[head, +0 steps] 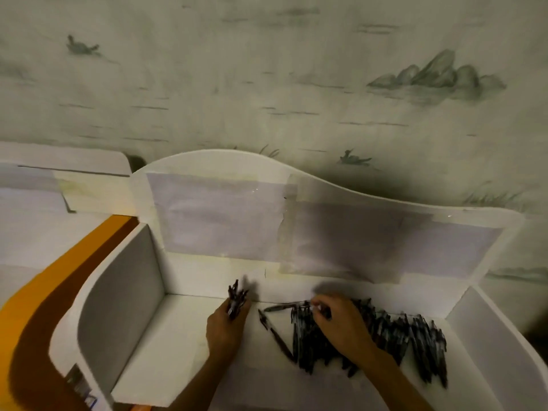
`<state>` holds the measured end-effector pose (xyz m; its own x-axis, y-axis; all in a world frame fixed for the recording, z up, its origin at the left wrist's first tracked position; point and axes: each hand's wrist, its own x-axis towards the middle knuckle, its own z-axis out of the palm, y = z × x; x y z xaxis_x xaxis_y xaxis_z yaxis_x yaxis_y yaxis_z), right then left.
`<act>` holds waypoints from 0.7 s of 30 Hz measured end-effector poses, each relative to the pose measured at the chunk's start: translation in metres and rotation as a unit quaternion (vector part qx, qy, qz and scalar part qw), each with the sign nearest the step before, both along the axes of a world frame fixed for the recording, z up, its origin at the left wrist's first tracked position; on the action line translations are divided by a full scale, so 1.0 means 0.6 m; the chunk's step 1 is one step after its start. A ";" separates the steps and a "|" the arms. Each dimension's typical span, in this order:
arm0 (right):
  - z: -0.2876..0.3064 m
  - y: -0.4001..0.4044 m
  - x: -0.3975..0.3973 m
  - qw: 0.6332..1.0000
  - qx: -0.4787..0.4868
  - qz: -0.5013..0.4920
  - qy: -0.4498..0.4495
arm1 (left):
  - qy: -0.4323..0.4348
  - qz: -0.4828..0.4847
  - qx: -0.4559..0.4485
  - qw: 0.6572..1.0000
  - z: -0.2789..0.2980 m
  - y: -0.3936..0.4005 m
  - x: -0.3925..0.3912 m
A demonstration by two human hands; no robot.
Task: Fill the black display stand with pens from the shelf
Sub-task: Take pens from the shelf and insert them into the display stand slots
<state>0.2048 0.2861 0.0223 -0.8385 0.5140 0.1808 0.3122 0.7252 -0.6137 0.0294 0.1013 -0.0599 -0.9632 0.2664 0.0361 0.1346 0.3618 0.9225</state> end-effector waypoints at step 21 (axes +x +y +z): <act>0.232 -0.381 -0.313 0.963 0.054 0.221 0.143 | -0.044 -0.119 0.119 0.985 0.342 -0.423 -0.070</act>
<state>0.0172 0.0575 0.1616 -0.8794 0.0837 0.4686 -0.2116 0.8131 -0.5423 -0.0125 -0.1523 0.1451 -0.8771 0.4784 0.0432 0.1045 0.1024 0.9892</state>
